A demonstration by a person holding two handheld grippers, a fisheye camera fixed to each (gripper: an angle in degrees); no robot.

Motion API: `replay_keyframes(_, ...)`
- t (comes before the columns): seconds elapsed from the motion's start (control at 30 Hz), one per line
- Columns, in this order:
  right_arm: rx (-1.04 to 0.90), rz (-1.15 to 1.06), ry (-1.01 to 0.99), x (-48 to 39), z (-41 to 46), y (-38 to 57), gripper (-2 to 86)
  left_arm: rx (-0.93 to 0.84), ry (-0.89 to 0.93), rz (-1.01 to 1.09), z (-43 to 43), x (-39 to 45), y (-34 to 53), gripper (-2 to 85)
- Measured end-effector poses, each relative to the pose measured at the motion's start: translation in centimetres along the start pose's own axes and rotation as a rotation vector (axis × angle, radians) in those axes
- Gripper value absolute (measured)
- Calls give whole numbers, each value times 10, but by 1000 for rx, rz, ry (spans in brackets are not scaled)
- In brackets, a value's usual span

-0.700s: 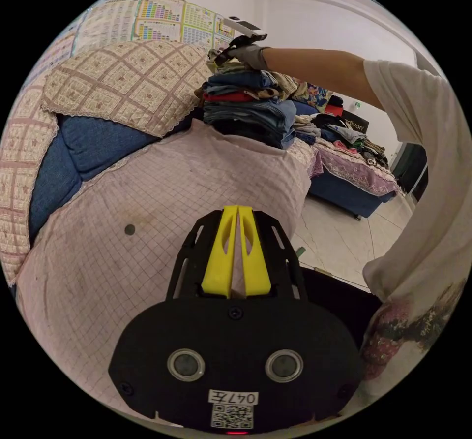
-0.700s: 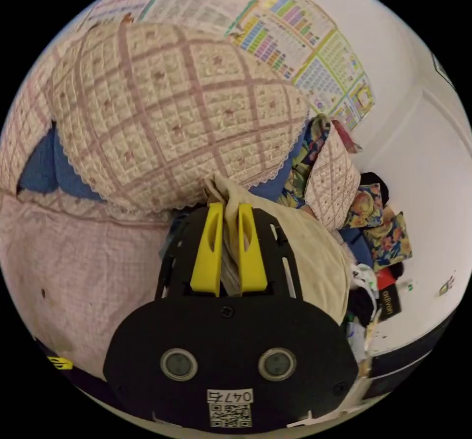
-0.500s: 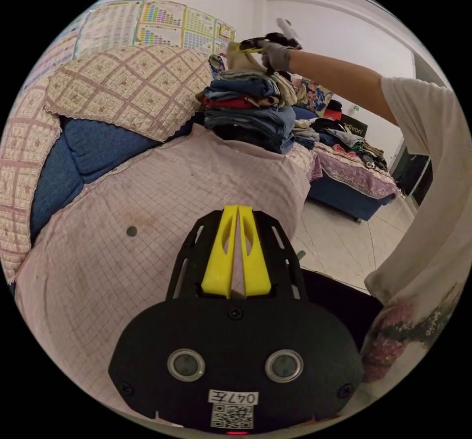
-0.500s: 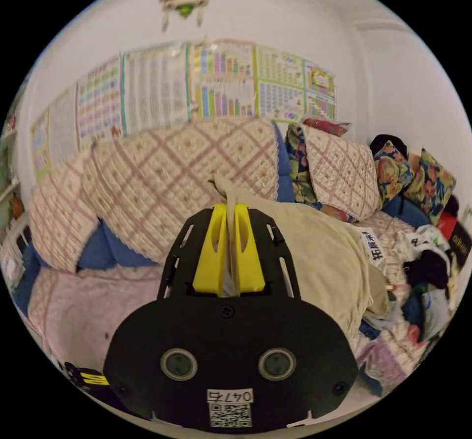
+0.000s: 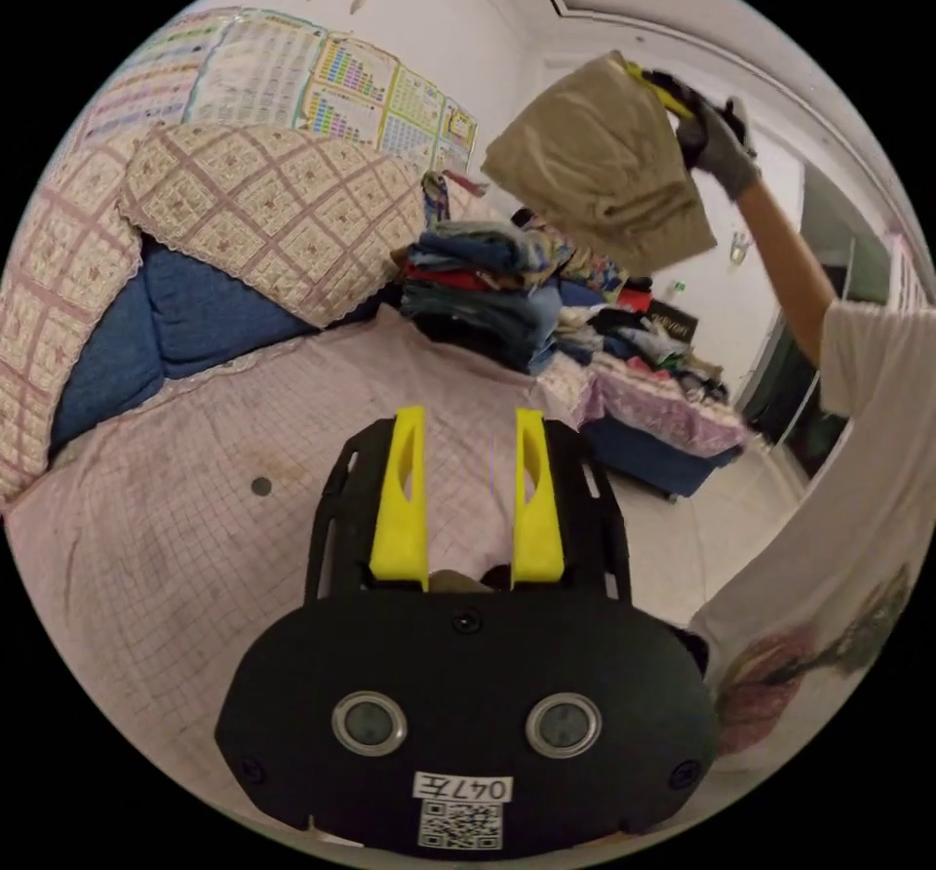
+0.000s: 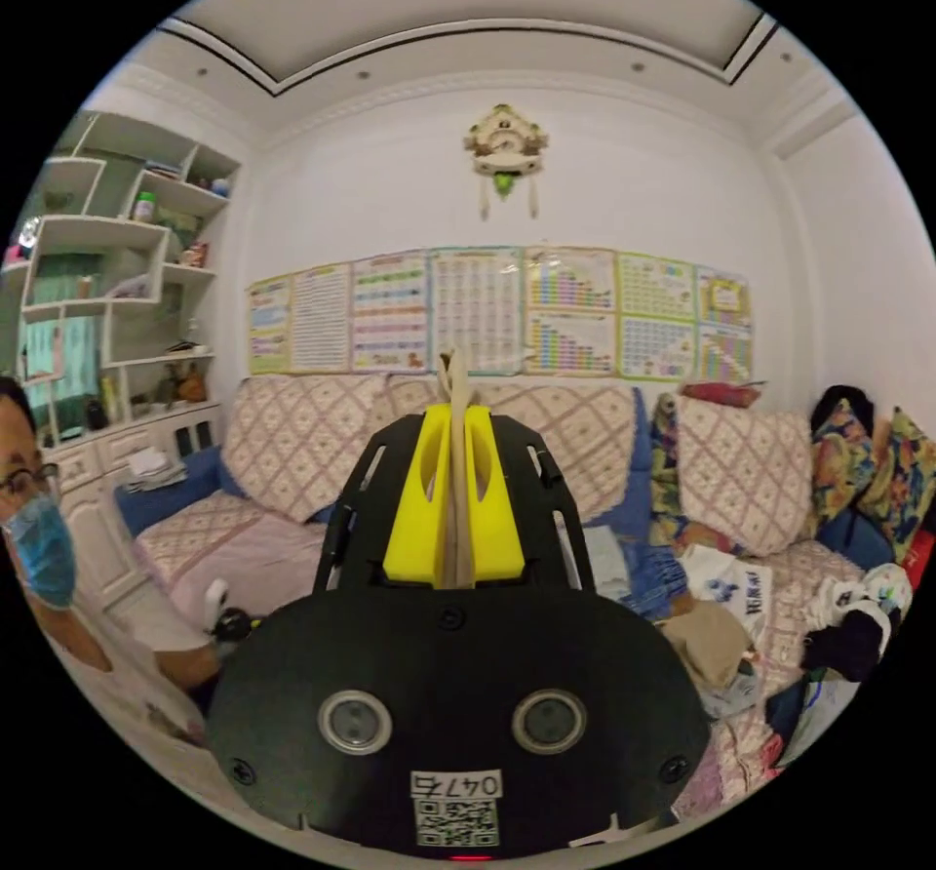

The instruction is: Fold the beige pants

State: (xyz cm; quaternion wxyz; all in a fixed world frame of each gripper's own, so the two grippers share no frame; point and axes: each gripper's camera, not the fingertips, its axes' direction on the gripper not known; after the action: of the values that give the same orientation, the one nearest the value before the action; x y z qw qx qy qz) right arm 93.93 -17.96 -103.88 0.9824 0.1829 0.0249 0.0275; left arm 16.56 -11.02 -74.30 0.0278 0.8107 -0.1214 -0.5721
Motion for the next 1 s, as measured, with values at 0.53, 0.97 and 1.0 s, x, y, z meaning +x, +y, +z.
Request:
replay_keyframes(0.53,-279,39,-612,-187,123,202,2,149,99,-11,-181,-56,6,56)
replay_keyframes(0.97,-447,-185,-368,-343,388,286,94,6,-490,-613,-110,-204,88,74)
replay_keyframes(1.0,-428,-174,-375,-350,393,297,108,0,-513,-610,-115,-210,93,75)
